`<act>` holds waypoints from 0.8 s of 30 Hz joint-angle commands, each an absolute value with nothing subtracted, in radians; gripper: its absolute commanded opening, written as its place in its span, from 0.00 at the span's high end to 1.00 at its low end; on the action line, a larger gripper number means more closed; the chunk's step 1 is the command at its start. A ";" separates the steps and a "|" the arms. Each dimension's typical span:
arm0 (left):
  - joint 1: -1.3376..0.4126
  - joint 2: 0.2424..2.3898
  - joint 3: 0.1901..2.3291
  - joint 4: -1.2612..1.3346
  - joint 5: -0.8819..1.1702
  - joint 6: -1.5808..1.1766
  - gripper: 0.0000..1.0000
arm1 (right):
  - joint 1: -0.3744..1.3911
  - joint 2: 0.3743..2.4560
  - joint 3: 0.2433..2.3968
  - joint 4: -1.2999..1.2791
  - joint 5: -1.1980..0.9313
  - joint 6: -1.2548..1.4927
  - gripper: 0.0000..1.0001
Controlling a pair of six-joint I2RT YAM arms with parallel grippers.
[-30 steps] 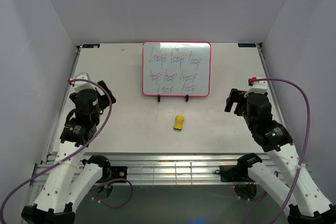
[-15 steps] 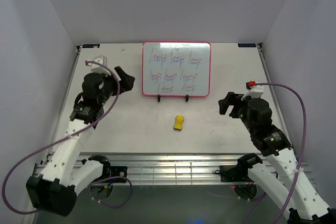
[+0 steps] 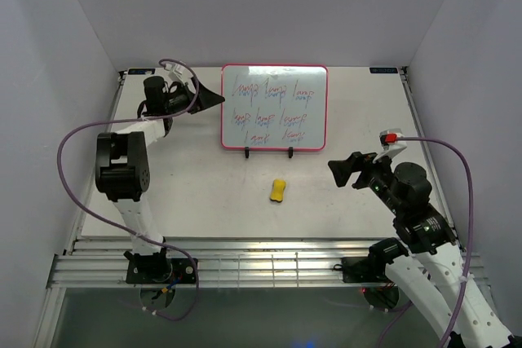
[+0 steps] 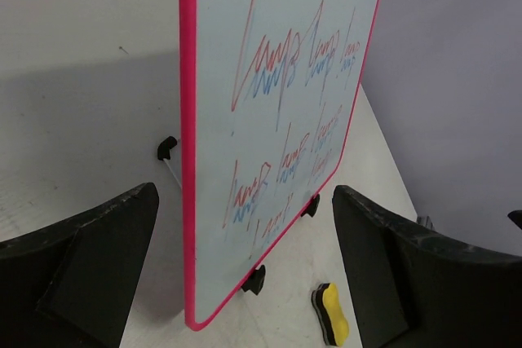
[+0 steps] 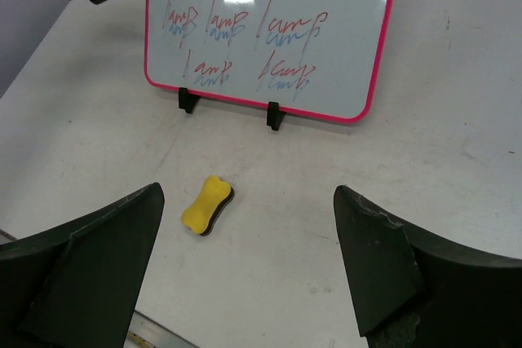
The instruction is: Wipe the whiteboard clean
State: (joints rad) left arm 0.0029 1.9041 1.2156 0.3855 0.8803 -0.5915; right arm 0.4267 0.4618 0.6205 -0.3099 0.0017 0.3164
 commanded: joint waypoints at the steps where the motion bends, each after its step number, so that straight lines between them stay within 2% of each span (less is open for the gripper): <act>1: -0.003 1.979 1.305 0.489 1.064 -0.597 0.02 | 0.430 0.439 0.623 -0.262 -0.022 0.295 0.10; 9: 0.032 2.202 1.443 0.580 1.230 -0.670 0.02 | 0.430 0.449 0.635 -0.281 -0.011 0.268 0.10; 12: 0.029 2.290 1.497 0.740 1.299 -0.791 0.02 | 0.428 0.463 0.632 -0.268 -0.028 0.273 0.10; 24: -0.020 2.382 1.543 1.049 1.298 -1.060 0.04 | 0.428 0.499 0.618 -0.250 -0.038 0.276 0.09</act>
State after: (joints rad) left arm 0.0116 2.3909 1.4948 0.9222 1.2613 -0.9764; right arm 0.4267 0.4866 0.6205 -0.3092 -0.0273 0.2836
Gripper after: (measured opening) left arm 0.967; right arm 0.905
